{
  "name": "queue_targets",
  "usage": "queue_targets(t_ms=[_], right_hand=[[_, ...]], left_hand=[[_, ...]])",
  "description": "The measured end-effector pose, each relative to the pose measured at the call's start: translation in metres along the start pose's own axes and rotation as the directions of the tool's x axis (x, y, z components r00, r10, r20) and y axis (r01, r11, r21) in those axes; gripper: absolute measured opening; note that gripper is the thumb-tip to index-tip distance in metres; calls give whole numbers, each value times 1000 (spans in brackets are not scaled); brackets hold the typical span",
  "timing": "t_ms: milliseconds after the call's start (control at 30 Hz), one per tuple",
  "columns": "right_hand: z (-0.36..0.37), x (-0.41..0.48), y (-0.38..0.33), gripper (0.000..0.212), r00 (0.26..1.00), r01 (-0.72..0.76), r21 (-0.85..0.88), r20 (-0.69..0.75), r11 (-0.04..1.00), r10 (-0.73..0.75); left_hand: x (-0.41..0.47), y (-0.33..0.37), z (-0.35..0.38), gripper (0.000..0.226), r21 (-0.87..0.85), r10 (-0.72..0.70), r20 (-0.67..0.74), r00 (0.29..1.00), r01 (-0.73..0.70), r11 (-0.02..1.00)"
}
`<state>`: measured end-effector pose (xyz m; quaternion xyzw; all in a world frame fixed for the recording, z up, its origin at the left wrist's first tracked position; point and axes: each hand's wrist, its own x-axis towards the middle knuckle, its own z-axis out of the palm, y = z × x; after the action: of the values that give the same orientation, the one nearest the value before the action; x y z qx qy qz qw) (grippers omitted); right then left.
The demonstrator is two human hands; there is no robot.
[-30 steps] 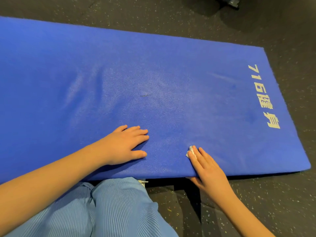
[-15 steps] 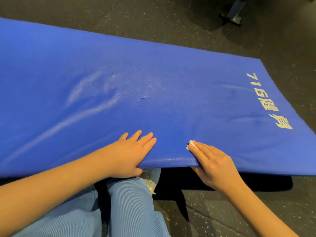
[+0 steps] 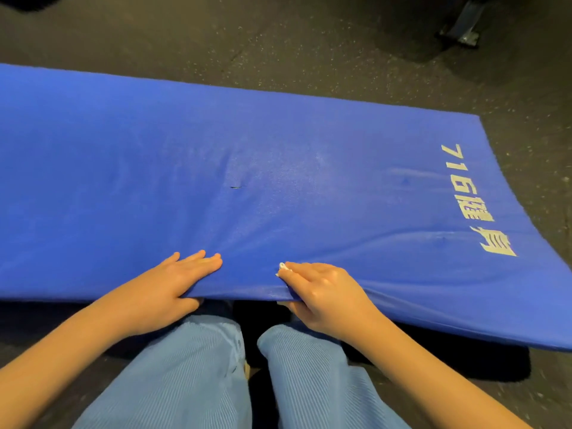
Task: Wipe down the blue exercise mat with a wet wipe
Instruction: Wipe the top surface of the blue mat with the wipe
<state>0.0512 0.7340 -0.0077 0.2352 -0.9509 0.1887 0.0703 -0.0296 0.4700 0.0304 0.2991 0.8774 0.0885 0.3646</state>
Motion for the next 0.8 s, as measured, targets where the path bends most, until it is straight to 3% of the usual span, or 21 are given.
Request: queue_targets(t_ms=[67,133,200,267,367,433,500,567,700,800], right_hand=[[5,5,-1,41,997,9,47,73,999,-13],[9,2,4,57,971,8,85,238,996,-28],[10,-7,6,79,925,-91,154,379,984,26],[8,-19,7,86,873,-249,233,475,940,114],[-6,-31,7,76,835,-293,227,534,929,133],[-8,-26,16,80,811,-276,106,559,955,172],[3,-7,29,86,776,-337,-36,556,941,299],[18,11,30,73,738,-430,-63,549,900,392],[21,4,0,83,809,-272,113,565,956,163],[12,-5,16,90,801,-232,50,576,972,162]], left_hand=[[-3,-13,7,71,-11,2,-24,1000,-2,1000],[-1,-20,16,75,4,5,-14,1000,-5,1000],[2,-24,23,83,47,16,17,1000,-17,999],[3,-21,20,96,21,24,36,999,-25,999],[14,-16,6,122,-131,-19,-66,998,10,991],[34,-13,4,109,-103,-27,-163,986,10,995],[56,-6,10,85,-59,-51,-167,985,41,997],[70,0,23,79,1,-85,-159,984,86,996],[72,1,39,99,74,-97,-234,967,118,990],[72,2,39,98,90,-98,-253,962,125,988]])
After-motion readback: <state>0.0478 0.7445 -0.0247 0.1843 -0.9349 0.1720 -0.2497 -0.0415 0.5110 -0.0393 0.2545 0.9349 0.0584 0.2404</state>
